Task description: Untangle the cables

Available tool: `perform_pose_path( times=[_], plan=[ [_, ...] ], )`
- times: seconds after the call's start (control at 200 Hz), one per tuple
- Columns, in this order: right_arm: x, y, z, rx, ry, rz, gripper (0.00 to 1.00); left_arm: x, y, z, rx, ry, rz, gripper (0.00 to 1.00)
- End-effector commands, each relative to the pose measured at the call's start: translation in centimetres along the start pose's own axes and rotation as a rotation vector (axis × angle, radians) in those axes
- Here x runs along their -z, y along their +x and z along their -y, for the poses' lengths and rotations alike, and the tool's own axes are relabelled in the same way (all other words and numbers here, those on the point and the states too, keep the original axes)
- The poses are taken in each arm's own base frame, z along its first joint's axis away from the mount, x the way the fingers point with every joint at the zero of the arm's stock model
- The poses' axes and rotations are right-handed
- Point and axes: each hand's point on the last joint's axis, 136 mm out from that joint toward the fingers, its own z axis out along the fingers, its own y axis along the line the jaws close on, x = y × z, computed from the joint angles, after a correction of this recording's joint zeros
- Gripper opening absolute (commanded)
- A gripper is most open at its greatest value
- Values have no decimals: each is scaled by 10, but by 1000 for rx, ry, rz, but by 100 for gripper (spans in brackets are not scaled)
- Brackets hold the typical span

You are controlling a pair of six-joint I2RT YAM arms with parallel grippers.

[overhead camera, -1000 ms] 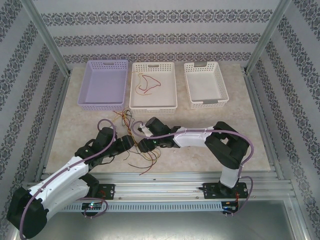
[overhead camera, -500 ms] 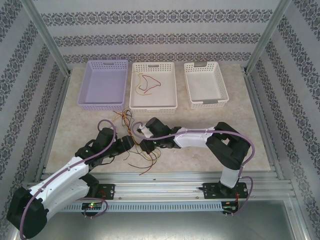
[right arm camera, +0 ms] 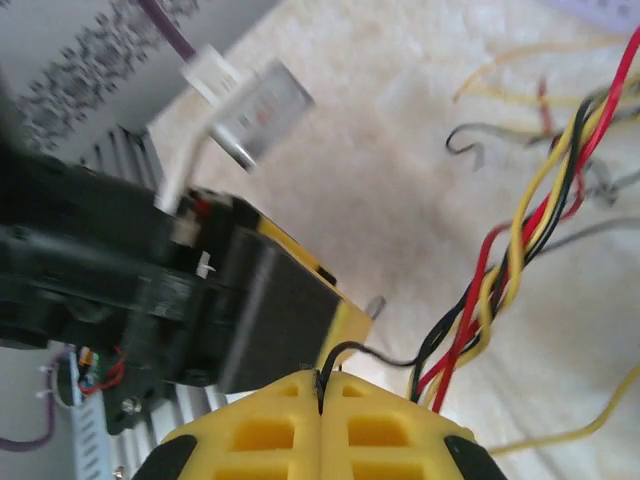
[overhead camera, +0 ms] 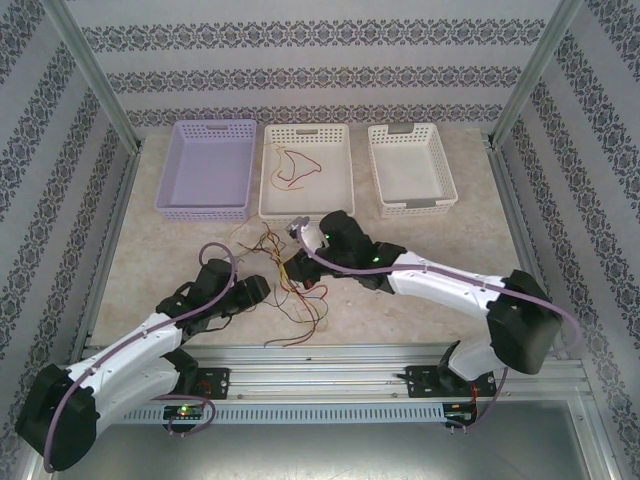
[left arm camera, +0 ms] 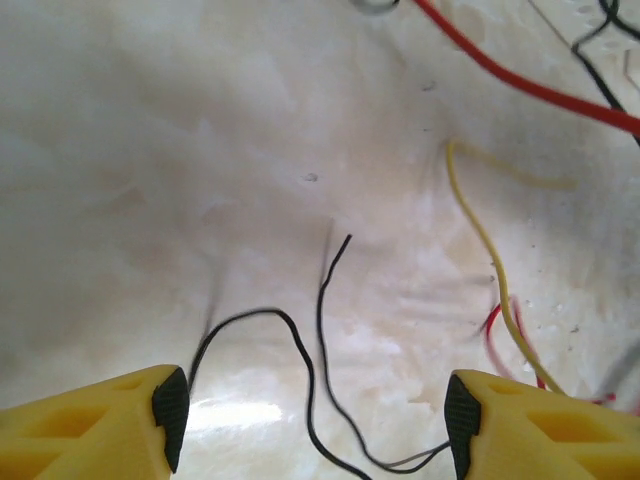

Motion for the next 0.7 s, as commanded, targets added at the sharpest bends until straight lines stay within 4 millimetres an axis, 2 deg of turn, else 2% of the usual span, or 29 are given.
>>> perform_pose_path(
  times=[0.0,0.17,0.325,0.535,0.699],
  plan=[
    [10,-4,-12,-8,-65,20,0,-5,-4,23,9,119,16,69],
    [18,-10,-7,-16,-49,39,0,-10,-1,47,-7,253,-16,74],
    [20,-14,3,-37,-28,49,0,-2,2,70,-39,398,-22,78],
    [25,-21,2,-49,-55,71,0,11,1,73,-62,457,27,80],
    [25,-20,0,-54,-74,71,0,20,-9,68,-20,497,128,65]
  ],
)
